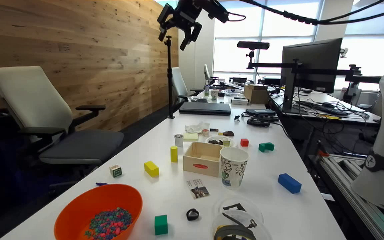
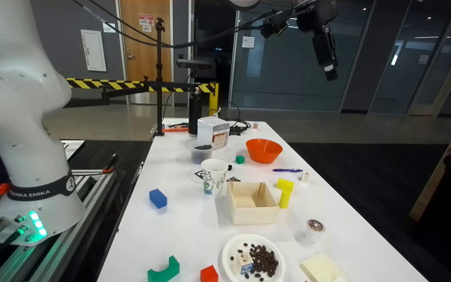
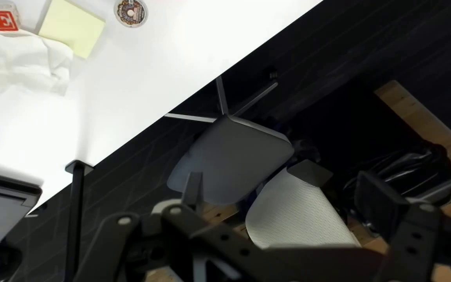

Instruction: Lift and drop the paper towels

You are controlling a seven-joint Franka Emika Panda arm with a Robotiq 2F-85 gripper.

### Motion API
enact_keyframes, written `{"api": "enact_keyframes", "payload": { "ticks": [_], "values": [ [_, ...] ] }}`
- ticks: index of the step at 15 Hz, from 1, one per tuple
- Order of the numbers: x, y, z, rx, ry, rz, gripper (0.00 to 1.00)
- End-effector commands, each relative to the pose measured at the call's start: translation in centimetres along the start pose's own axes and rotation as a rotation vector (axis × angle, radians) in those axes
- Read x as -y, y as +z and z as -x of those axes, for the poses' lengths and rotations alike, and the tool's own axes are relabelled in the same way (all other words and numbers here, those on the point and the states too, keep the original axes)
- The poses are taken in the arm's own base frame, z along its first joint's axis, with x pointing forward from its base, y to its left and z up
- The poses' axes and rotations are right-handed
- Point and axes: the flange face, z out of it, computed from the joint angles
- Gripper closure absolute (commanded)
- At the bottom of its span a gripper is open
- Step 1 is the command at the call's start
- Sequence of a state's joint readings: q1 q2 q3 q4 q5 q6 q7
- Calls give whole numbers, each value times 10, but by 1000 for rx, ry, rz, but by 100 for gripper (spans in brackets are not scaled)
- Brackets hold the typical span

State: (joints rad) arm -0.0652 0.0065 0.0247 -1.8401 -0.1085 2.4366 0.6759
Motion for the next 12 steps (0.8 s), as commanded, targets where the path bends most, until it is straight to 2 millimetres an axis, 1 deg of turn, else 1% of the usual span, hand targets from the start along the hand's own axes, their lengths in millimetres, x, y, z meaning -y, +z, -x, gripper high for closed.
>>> {"api": "enact_keyframes", "payload": {
  "ticks": [1, 2, 4, 7, 11, 12],
  "values": [
    [0, -4, 4, 6, -32, -3, 0],
    [3, 3, 5, -2, -44, 11, 0],
    [12, 31, 3, -42, -30, 49, 0],
    [19, 81, -9, -123, 29, 140, 0],
    [22, 138, -27, -193, 160, 252, 0],
    [22, 149, -33, -199, 201, 286, 0]
  ]
}}
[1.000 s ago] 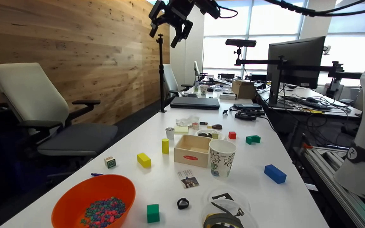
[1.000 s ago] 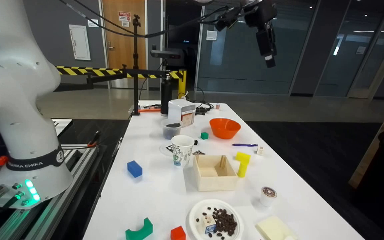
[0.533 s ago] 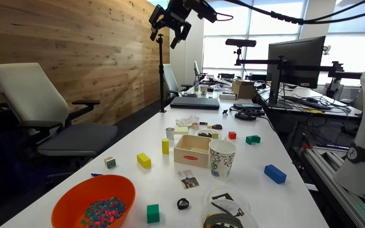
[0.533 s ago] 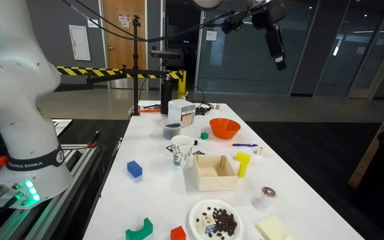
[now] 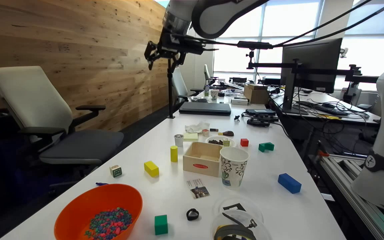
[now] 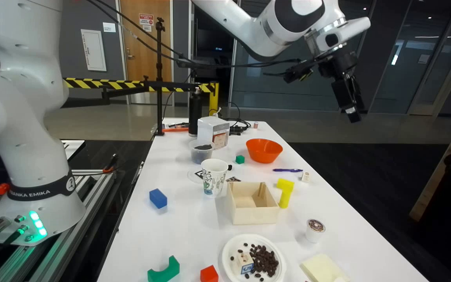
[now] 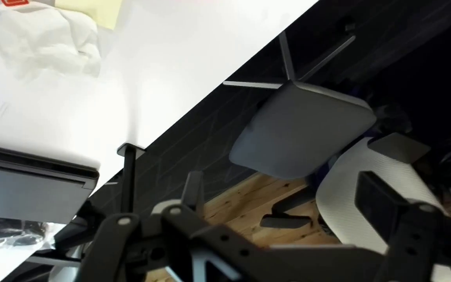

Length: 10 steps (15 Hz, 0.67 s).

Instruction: Lift and drop the paper towels

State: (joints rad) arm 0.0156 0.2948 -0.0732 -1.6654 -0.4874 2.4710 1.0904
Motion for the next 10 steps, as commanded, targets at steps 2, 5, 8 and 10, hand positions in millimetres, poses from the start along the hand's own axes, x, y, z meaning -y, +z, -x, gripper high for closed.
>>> {"api": "enact_keyframes", "payload": {
  "ticks": [2, 5, 8, 10],
  "values": [
    [23, 51, -26, -68, 156, 147, 0],
    [15, 78, -39, -83, 216, 281, 0],
    [-2, 93, -51, -21, 235, 452, 0],
    [-23, 98, -63, 15, 244, 575, 0]
  ]
}}
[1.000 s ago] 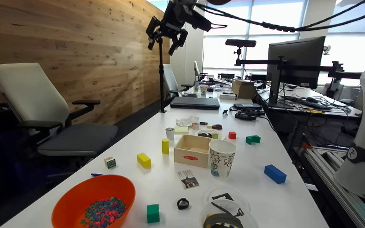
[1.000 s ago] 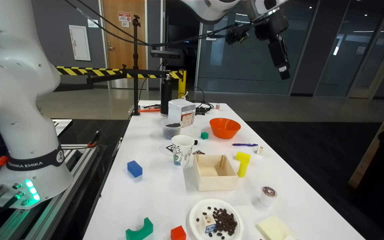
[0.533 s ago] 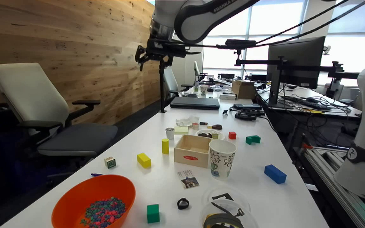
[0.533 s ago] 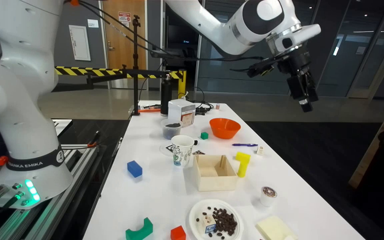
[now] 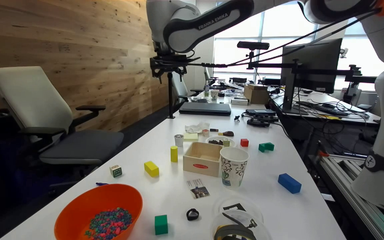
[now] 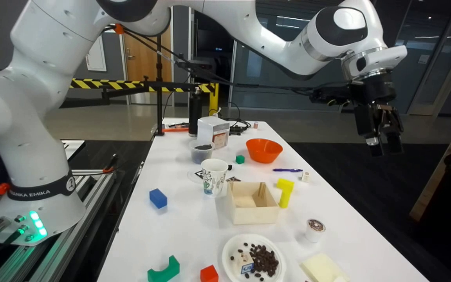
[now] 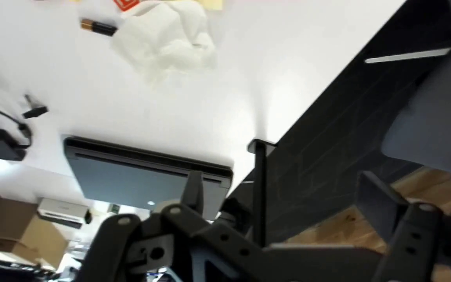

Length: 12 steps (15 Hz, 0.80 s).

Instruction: Lift and drop the paper towels

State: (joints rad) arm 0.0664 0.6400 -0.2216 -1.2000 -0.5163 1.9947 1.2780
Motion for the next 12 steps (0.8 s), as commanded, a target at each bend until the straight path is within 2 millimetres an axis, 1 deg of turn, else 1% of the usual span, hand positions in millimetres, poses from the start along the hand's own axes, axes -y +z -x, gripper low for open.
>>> {"api": "enact_keyframes", "payload": {
  "ticks": [1, 3, 4, 5, 7, 8, 9, 11, 12],
  "values": [
    [-11, 14, -28, 25, 5, 199, 0],
    [-26, 27, -38, 95, -44, 308, 0],
    [-33, 34, -39, 149, -46, 346, 0],
    [-39, 46, -40, 191, -59, 387, 0],
    [-48, 68, -42, 276, -146, 426, 0],
    [-53, 77, -39, 317, -172, 462, 0],
    [-54, 63, -38, 243, -125, 448, 0],
    [-57, 81, -37, 283, -157, 480, 0],
    [-56, 85, -36, 287, -163, 483, 0]
  ]
}}
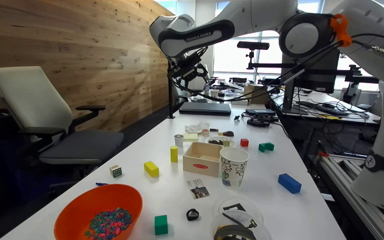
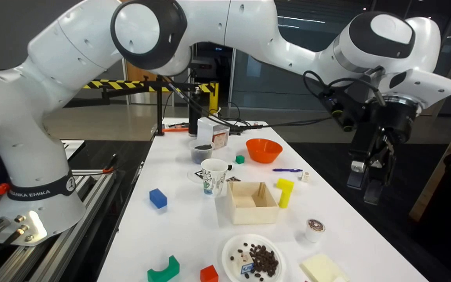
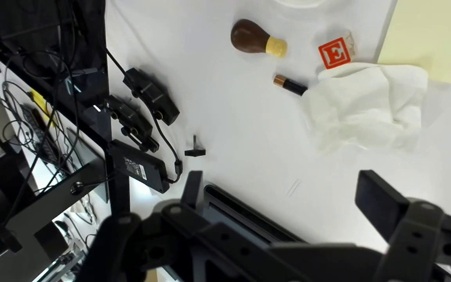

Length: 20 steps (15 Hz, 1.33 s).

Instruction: Lift and drop the paper towels

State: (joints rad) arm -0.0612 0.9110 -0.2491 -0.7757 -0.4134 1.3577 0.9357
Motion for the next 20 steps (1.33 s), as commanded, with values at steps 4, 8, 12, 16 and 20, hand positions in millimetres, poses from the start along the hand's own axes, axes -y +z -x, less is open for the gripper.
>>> {"api": "enact_keyframes", "payload": {
  "ticks": [4, 8, 12, 16, 20],
  "values": [
    [2, -4, 2, -3, -3, -7, 0],
    [1, -6, 2, -2, -3, -7, 0],
    [1, -5, 2, -1, -3, -6, 0],
    [6, 13, -10, 45, -32, -54, 0],
    [0, 64, -40, 231, -31, -159, 0]
  ]
}}
